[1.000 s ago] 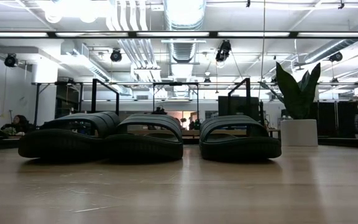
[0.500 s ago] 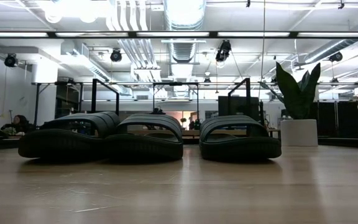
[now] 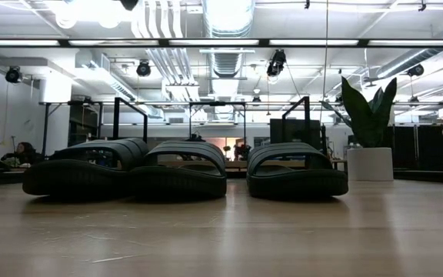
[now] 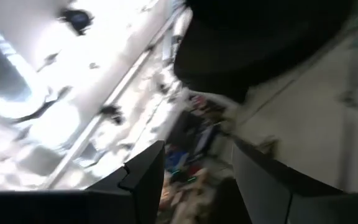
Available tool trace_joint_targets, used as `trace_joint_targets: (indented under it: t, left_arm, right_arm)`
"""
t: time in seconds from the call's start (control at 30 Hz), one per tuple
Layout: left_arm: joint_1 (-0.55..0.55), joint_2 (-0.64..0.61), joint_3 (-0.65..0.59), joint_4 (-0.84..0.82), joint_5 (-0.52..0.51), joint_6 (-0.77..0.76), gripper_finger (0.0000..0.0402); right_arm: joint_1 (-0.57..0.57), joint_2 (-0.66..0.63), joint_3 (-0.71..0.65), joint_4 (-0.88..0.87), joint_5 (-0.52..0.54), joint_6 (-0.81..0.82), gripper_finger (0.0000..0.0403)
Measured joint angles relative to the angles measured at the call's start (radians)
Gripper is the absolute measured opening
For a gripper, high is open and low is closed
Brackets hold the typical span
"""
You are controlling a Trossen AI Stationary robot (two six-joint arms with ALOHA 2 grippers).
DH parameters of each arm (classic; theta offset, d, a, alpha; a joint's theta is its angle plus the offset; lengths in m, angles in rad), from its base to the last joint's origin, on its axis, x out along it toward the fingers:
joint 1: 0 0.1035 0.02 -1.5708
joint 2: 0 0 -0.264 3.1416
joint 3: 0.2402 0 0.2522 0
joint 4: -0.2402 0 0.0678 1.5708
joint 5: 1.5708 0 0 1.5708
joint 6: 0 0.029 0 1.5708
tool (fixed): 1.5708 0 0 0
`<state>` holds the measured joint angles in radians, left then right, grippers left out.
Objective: Pick and place slides into the shelf
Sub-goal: Put the black slide on the shelf
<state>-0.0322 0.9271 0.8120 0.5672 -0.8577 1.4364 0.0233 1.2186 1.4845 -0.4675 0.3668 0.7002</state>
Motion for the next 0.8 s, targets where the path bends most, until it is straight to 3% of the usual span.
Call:
trace_joint_targets:
  t: [0.13, 0.23, 0.47, 0.63, 0.8]
  left_arm:
    - [0.000, 0.073, 0.000, 0.215, -0.016, 0.240, 0.0172]
    - [0.000, 0.132, 0.001, 0.252, -0.017, 0.375, 0.0172]
    - [0.000, 0.248, 0.005, 0.371, -0.031, 0.430, 0.0171]
    - [0.000, 0.318, 0.027, 0.479, -0.076, 0.457, 0.0171]
    - [0.000, 0.376, 0.056, 0.474, -0.076, 0.463, 0.0171]
  right_arm:
    - [-0.020, 0.000, 0.000, 0.001, 0.011, 0.022, 0.0049]
    - [-0.035, 0.000, 0.000, 0.021, 0.031, 0.030, 0.0049]
    - [-0.054, 0.001, 0.000, 0.080, 0.041, 0.033, 0.0049]
    - [-0.056, 0.002, 0.000, 0.081, 0.141, 0.043, 0.0049]
    - [-0.057, 0.002, 0.000, 0.082, 0.158, 0.064, 0.0049]
